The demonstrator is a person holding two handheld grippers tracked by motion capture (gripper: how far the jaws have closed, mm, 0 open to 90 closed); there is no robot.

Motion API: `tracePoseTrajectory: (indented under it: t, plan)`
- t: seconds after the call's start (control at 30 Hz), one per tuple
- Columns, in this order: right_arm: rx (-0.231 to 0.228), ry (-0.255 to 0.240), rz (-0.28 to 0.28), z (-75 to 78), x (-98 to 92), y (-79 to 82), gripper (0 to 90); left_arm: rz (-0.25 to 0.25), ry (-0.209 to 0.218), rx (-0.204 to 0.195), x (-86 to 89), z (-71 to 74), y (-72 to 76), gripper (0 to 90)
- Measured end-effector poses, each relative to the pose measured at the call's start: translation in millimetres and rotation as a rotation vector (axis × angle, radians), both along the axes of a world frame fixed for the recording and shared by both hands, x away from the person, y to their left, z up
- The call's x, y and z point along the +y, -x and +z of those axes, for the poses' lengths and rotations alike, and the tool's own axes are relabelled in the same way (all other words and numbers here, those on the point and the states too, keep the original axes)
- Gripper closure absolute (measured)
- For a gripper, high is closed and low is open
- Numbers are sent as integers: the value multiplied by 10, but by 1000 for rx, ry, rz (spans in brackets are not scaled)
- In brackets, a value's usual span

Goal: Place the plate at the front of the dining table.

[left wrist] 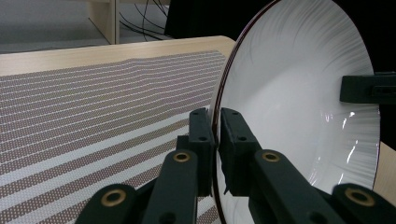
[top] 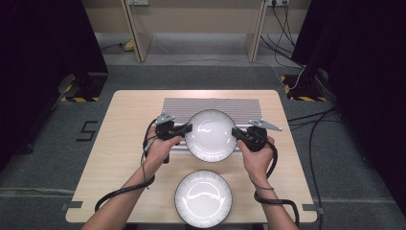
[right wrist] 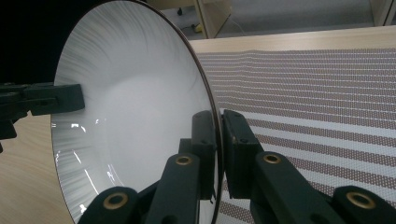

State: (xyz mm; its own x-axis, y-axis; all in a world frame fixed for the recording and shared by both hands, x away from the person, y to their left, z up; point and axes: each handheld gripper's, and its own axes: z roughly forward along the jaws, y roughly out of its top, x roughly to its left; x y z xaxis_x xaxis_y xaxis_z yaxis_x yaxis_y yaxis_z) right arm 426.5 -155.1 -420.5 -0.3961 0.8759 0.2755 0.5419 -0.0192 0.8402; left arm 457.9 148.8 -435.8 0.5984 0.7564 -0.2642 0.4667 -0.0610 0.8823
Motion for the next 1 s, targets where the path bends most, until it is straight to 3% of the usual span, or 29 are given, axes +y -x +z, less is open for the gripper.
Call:
tracePoseTrajectory:
  t: [1.0]
  plan:
    - [-11, 38, -11, 14, 46, -255, 840, 33, -22, 7, -29, -7, -247, 829]
